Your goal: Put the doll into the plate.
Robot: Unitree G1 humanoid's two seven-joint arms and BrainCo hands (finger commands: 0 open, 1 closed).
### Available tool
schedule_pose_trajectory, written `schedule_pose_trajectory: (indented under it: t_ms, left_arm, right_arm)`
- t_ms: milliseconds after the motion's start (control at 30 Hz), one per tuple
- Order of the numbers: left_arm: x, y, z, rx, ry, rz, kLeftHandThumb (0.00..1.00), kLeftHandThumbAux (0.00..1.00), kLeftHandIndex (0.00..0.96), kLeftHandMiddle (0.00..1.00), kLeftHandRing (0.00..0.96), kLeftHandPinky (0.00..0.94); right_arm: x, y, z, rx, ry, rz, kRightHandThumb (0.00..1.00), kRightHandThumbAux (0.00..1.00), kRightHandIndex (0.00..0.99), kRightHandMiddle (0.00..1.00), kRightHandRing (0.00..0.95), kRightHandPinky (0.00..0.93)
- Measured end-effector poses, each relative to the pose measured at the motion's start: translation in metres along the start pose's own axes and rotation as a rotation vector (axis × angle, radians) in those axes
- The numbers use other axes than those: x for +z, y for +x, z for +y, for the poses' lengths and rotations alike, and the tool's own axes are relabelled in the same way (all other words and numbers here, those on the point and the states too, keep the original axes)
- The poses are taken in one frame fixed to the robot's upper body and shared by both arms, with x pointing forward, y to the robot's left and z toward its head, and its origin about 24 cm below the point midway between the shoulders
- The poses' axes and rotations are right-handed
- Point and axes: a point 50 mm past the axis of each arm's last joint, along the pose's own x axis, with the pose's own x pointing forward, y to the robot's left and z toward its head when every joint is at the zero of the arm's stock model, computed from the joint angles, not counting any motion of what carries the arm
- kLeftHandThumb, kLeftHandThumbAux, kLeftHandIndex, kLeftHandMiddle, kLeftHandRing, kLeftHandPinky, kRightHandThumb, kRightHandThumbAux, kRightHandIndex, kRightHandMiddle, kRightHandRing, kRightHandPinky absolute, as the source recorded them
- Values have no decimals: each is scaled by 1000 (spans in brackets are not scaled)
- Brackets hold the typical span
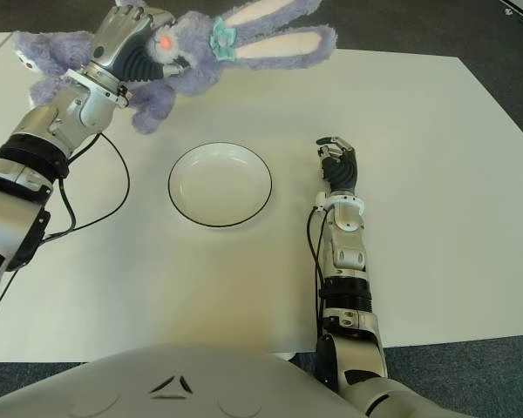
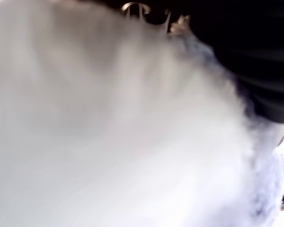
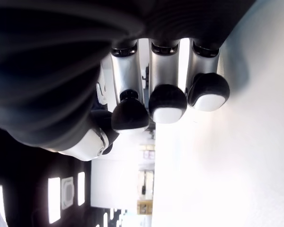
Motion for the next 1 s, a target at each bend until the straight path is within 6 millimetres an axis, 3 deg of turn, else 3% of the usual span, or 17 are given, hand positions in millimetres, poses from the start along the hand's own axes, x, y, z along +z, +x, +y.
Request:
schedule_pose_trajectory:
  t_ms: [400,1000]
  left_arm:
    - [15,6,16,55,16,-97,1000,655,397,519,570,450]
    - [65,11,26,29,-127,-367,1000,656,390,511,551,462]
  right_arm:
    - [0,0,0,-12,-4,0,725,710,441,877,877,887]
    - [0,1,0,-12,-8,0,725,711,441,879,880,887]
